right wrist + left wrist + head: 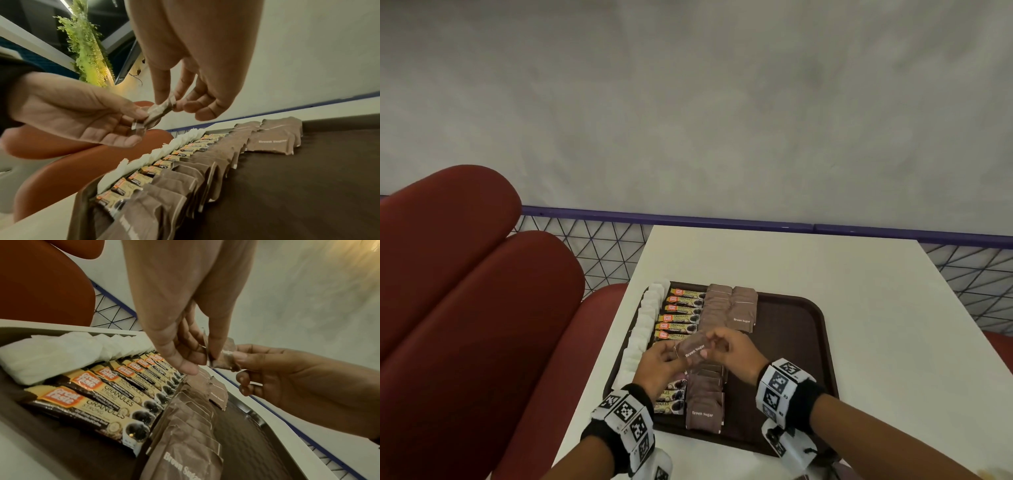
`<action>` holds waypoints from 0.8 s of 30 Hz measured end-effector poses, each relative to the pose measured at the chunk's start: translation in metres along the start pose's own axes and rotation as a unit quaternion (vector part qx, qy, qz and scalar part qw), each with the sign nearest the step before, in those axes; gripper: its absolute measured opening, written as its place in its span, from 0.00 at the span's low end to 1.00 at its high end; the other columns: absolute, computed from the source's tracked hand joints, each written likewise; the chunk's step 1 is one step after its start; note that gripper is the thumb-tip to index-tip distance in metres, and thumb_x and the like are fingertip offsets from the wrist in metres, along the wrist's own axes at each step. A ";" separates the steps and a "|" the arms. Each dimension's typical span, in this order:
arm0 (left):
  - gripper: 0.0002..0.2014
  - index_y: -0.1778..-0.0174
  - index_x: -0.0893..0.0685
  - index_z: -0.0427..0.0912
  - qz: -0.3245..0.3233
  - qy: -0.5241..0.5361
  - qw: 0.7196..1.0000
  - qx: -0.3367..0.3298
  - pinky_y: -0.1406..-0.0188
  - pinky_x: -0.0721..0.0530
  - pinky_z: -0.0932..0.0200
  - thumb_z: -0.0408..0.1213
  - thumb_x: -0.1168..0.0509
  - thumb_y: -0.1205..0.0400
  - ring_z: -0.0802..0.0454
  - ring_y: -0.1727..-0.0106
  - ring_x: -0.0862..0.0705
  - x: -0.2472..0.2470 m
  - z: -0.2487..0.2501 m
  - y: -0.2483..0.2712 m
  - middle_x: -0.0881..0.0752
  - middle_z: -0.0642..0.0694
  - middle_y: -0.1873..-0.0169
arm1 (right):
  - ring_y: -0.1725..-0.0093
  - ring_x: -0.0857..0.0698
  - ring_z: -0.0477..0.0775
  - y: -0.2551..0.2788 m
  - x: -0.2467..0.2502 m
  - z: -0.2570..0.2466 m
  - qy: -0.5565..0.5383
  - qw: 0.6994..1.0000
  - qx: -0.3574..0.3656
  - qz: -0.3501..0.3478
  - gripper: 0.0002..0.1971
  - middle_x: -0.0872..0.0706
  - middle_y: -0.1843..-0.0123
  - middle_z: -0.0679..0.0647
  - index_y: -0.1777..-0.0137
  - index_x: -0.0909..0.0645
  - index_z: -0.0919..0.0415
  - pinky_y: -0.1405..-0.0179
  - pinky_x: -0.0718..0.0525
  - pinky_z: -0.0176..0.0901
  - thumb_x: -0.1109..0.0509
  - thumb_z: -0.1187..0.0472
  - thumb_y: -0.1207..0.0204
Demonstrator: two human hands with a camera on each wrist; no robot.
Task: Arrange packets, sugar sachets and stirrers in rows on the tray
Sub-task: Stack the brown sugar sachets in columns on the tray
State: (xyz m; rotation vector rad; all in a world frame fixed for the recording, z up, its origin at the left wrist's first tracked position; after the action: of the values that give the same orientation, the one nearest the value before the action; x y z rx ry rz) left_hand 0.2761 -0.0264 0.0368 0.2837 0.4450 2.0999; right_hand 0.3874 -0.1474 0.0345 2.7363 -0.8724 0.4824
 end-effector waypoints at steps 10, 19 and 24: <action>0.14 0.42 0.21 0.35 0.031 0.022 0.999 -0.015 0.57 0.17 0.63 0.19 0.37 0.22 0.53 0.52 0.17 0.010 -0.007 -0.009 0.15 0.42 0.54 | 0.43 0.17 0.60 -0.022 0.046 0.047 0.028 0.946 -0.231 0.226 0.11 0.14 0.47 0.60 0.47 0.18 0.66 0.45 0.24 0.43 0.29 0.62 0.26; 0.12 0.51 0.18 0.42 0.011 0.011 1.000 -0.009 0.56 0.16 0.62 0.21 0.35 0.22 0.49 0.49 0.16 0.025 -0.017 -0.011 0.13 0.42 0.54 | 0.46 0.18 0.64 -0.038 0.045 0.066 0.166 0.914 -0.307 0.206 0.05 0.17 0.45 0.64 0.54 0.23 0.56 0.46 0.19 0.48 0.33 0.55 0.24; 0.12 0.48 0.18 0.41 0.003 0.003 1.000 -0.014 0.59 0.16 0.66 0.21 0.36 0.22 0.51 0.50 0.15 0.026 -0.017 -0.009 0.13 0.41 0.53 | 0.37 0.23 0.64 -0.041 0.044 0.061 0.269 0.898 -0.303 0.171 0.15 0.20 0.39 0.64 0.41 0.25 0.62 0.37 0.25 0.49 0.35 0.53 0.22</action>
State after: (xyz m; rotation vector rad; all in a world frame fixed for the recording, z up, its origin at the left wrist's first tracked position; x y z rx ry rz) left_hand 0.2628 -0.0034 0.0184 0.2626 0.4196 2.1109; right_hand 0.4602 -0.1565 -0.0101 1.7606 -1.1084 0.8162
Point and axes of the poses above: each hand's wrist, its own y-axis away from the middle knuckle, its own x-axis out of the back of the hand, z = x × y, the point moved 2 cm from there along -y, towards the middle knuckle
